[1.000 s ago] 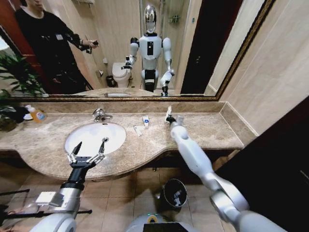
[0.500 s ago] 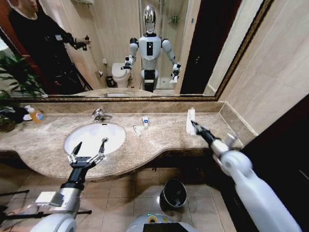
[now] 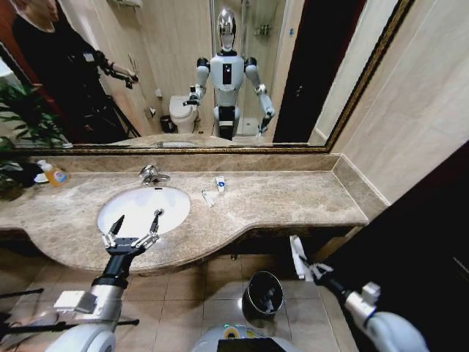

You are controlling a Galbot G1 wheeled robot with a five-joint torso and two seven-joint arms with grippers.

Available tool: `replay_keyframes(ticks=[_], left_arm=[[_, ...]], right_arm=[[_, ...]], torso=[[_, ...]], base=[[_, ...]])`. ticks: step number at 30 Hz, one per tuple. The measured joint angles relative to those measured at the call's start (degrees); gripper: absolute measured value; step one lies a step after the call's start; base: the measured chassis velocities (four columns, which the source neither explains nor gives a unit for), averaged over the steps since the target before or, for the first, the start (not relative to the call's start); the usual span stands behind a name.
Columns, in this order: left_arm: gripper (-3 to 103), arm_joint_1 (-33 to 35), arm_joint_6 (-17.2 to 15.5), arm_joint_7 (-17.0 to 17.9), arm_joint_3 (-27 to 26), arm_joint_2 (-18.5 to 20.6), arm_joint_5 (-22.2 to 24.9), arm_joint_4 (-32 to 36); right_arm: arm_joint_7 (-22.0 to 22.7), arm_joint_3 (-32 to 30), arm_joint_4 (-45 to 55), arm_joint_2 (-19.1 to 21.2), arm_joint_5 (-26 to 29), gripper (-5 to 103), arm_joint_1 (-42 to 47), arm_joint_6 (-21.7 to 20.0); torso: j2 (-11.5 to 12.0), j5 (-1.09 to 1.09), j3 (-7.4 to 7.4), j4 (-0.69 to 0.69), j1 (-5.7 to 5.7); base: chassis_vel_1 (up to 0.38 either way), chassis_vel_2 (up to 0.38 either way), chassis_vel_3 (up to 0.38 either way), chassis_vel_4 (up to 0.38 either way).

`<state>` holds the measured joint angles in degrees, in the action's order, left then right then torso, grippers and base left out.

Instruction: Pick up the trash from the sink and place it in the trash bin.

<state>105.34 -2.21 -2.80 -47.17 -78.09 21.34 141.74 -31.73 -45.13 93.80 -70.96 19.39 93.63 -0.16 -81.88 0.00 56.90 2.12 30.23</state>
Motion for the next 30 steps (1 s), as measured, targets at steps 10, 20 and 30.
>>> replay_keyframes(ticks=[10, 20, 30], left_arm=[[100, 0.0, 0.0, 0.0, 0.0, 0.0, 0.0, 0.0], [100, 0.0, 0.0, 0.0, 0.0, 0.0, 0.0, 0.0], [100, 0.0, 0.0, 0.0, 0.0, 0.0, 0.0, 0.0]], right_arm=[[11.79, 4.0, -27.83, -13.08, -17.41, 0, -15.03, 6.76], [14.72, 3.49, -31.35, -16.57, -21.45, 7, -15.96, 6.61], [14.92, 3.64, -27.06, -16.48, -21.92, 44, -14.27, 6.9]], torso=[[0.0, 0.0, 0.0, 0.0, 0.0], [0.0, -0.01, 0.0, -0.02, 0.0], [0.0, -0.01, 0.0, -0.01, 0.0]], base=[[0.0, 0.0, 0.0, 0.0], [0.0, 0.0, 0.0, 0.0], [0.0, 0.0, 0.0, 0.0]])
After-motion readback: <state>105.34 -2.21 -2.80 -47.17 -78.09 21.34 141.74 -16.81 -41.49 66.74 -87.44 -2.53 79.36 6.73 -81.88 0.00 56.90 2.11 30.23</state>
